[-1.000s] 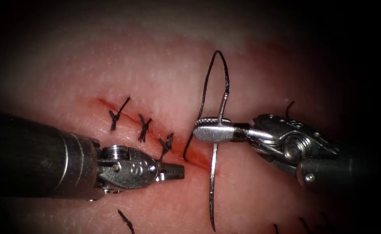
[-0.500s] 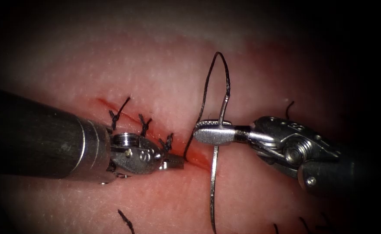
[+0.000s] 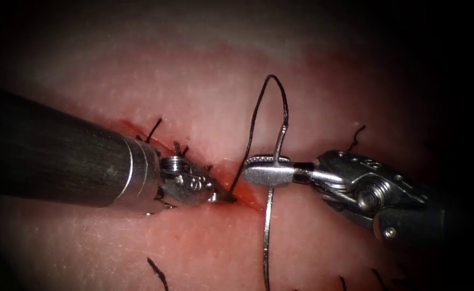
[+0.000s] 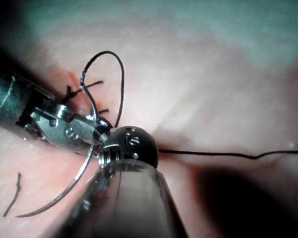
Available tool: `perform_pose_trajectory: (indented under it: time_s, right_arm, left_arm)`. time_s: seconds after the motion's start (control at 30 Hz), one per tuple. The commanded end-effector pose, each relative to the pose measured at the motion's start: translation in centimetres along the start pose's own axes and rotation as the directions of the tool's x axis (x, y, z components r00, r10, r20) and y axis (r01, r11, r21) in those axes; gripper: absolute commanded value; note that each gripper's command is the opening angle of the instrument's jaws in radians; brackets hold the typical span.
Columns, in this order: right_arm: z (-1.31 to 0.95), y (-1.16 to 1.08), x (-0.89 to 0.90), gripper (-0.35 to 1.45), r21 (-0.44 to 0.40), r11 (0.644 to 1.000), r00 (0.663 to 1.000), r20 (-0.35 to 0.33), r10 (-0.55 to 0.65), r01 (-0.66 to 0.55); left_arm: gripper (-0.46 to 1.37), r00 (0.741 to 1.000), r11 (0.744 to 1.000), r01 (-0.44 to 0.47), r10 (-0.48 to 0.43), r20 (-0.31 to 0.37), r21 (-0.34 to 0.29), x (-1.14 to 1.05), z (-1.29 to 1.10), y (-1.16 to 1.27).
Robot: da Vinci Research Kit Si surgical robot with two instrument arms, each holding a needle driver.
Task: Wound Closure
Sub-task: Insert the left gripper into the wound
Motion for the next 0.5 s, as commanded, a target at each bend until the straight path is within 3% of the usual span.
perform_pose_trajectory:
  time_s: [0.03, 0.5]
  right_arm:
    - [0.00, 0.01, 0.00, -0.35, -0.002, 1.000, 1.000, 0.000, 0.000, 0.000]
    - [0.01, 0.02, -0.03, -0.35, -0.002, 1.000, 1.000, -0.001, -0.003, 0.003]
  left_arm:
    - [-0.35, 1.000, 1.000, -0.004, 0.004, 0.006, -0.021, 0.00, 0.02, 0.01]
    - [-0.35, 1.000, 0.999, -0.012, 0.012, 0.012, -0.031, 0.01, -0.01, 0.05]
